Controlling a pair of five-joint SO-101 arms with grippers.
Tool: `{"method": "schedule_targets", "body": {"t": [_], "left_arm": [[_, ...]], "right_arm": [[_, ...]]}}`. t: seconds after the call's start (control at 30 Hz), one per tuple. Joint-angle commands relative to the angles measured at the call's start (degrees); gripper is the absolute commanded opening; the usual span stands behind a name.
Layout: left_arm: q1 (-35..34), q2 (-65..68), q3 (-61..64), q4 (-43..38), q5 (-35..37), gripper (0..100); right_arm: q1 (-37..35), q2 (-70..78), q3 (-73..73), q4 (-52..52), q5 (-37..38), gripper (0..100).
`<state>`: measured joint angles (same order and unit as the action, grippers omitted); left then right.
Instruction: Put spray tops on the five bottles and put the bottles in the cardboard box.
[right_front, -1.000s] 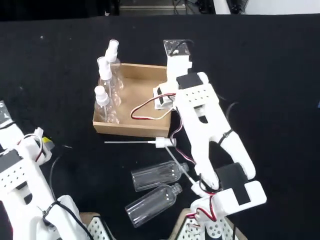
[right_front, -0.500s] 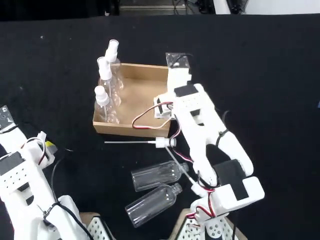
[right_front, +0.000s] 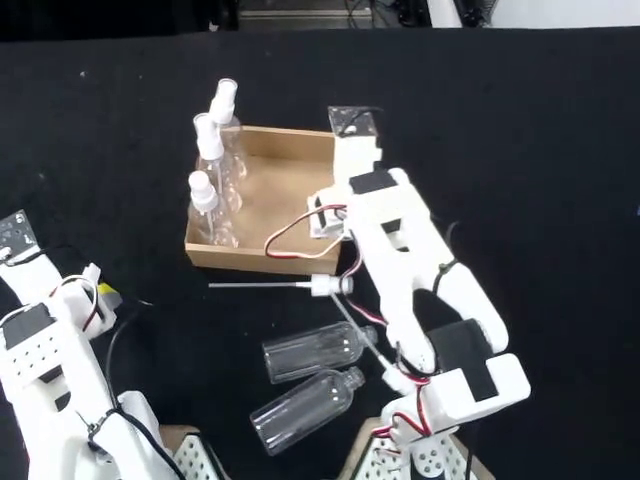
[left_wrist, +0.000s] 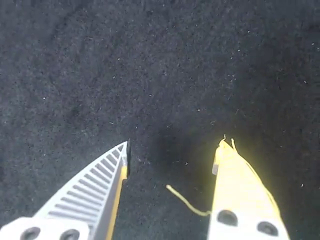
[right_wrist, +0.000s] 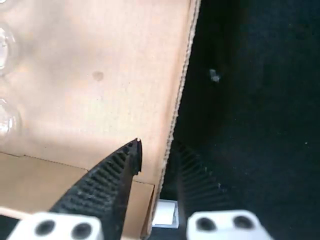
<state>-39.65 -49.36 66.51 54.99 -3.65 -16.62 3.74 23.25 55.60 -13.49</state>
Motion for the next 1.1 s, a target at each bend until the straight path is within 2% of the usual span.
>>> {"method": "schedule_targets", "body": {"t": [0.0,0.13,0.4,0.53,1.07], "left_arm": [[0.8,-1.2,-0.7,-0.7,0.4,26],[0.8,-1.2,-0.8,-0.7,0.4,26],[0.9,-1.2,-1.0,-0.7,0.4,26],[0.9,-1.2,-0.9,-0.7,0.4,26],[0.9,-1.2,-0.7,-0.7,0.4,26]], "right_arm": [[2.9,-0.6,-0.3,-1.1,0.7,6.7],[5.3,-0.5,1.1,-2.5,0.8,6.7],[5.5,-0.7,3.1,-4.7,2.4,6.2],[5.5,-0.7,3.0,-5.2,2.5,0.8],[5.5,-0.7,2.3,-9.7,6.9,1.4]]}}
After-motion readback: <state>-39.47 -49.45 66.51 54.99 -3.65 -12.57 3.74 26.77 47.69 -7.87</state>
